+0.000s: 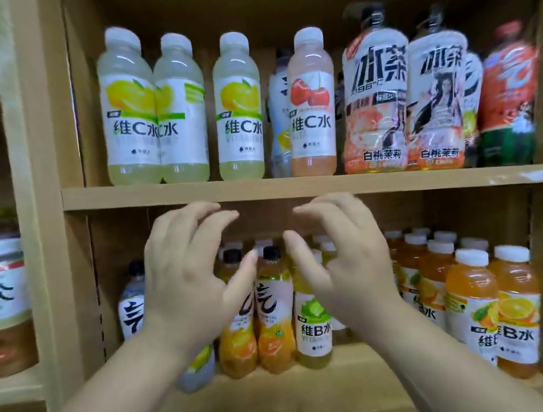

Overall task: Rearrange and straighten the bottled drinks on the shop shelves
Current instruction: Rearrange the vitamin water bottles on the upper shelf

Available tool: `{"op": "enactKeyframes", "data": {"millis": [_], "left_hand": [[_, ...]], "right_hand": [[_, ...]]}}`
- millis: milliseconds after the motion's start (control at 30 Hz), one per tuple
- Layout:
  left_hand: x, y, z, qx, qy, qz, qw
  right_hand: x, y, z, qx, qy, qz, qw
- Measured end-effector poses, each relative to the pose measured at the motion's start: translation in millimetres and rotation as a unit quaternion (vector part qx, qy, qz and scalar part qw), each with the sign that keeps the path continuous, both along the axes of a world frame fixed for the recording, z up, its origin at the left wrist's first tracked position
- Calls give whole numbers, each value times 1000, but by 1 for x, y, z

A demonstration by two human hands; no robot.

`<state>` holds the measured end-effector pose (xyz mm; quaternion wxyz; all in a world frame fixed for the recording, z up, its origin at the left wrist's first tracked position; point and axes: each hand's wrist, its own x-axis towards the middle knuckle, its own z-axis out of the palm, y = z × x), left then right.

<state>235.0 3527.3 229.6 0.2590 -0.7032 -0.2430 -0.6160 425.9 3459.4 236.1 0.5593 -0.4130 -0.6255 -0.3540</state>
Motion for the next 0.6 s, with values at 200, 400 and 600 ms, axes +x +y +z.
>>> {"op": "enactKeyframes", "data": {"millis": [200, 400, 600], "left_hand": [[3, -4, 90, -47, -8, -29, 998], [-32, 20, 141, -58, -104, 31, 992], [-58, 39, 136, -196, -141, 35, 970]], "right_hand": [[4, -3, 86, 4, 57, 2, 998], [-32, 4, 122, -149, 61, 42, 986], [-54, 43, 147, -228, 141, 58, 962]]}}
